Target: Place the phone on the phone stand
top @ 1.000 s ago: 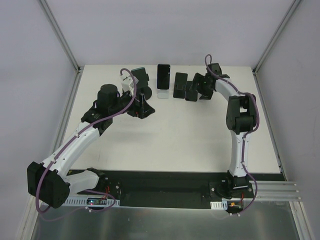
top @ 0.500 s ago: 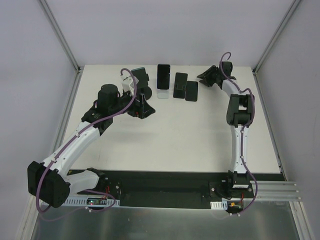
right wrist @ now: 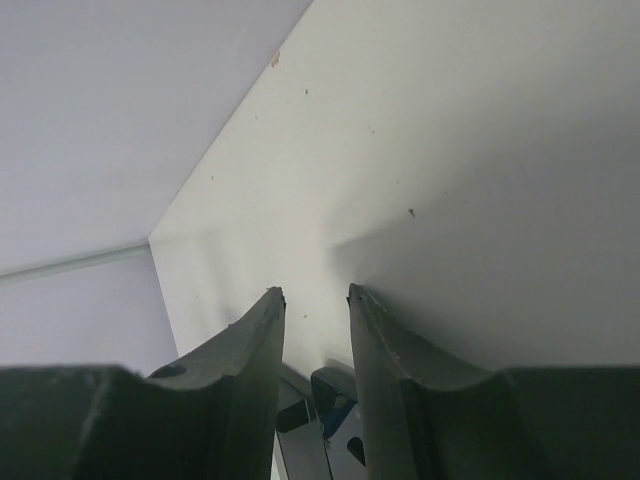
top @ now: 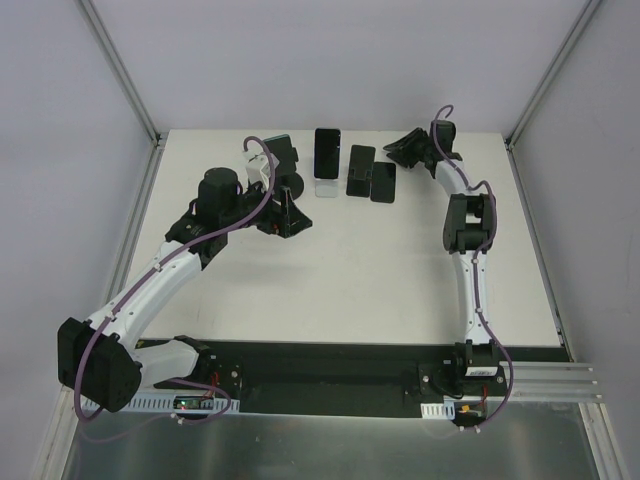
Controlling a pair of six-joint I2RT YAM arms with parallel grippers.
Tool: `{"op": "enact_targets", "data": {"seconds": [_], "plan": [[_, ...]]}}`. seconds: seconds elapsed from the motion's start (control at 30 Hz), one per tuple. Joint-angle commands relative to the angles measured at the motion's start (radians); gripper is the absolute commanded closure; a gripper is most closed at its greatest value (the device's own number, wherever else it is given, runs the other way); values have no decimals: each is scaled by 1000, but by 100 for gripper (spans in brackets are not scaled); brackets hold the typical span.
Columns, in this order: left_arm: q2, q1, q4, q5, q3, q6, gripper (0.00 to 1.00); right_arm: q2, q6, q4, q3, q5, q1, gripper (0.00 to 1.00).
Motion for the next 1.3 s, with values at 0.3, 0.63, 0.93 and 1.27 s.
{"op": "enact_targets", "data": {"seconds": [0.3,0.63,0.93,1.27], "plan": [[-7,12,41,23,29,-12,22,-197,-280,-327,-224,-45,31,65],[-7,12,41,23,31,-9,22,-478,-472,-358,-670,-72,64,63],[-20,13,41,32,33,-11,22,-769,-583,-328,-1028,-14,164,54],[-8,23,32,34,83,-52,23,-1138,-505,-370,-1248,299,264,5]]}}
